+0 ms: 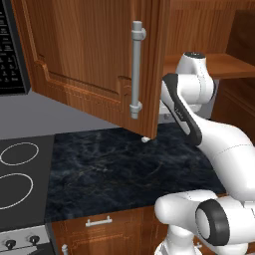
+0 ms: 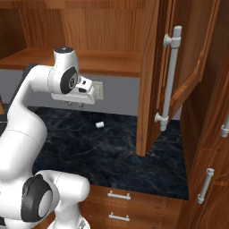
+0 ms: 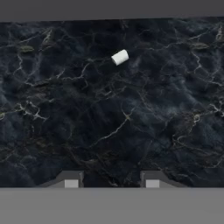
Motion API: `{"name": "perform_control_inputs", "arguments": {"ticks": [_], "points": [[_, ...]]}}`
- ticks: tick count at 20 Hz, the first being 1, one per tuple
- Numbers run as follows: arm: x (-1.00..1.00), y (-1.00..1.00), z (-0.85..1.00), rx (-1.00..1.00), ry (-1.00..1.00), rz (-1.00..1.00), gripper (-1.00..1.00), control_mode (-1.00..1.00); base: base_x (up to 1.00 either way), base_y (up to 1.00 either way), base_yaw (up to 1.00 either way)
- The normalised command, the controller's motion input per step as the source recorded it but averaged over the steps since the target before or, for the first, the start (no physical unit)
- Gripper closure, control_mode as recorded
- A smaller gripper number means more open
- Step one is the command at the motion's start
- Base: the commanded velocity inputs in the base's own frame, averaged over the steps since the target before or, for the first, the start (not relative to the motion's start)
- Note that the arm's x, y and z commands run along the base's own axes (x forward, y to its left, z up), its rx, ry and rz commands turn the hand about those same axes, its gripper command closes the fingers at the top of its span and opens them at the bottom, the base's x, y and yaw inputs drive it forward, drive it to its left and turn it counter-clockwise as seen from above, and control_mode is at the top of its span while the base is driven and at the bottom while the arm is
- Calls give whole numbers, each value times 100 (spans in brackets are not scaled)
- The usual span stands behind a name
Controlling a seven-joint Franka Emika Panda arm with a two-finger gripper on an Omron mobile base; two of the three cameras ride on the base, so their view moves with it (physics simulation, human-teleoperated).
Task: Close all open cabinet doors.
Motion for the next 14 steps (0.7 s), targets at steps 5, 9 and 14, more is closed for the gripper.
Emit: {"name": "perform_control_inputs", "arguments": {"ticks": [5, 9, 14], "points": [[-16, 0, -1, 7, 0, 0, -100, -100, 0, 0, 0], [-48, 1, -3, 14, -7, 0, -100, -100, 0, 0, 0], [-46, 7, 8, 9, -10, 0, -100, -100, 0, 0, 0]]}}
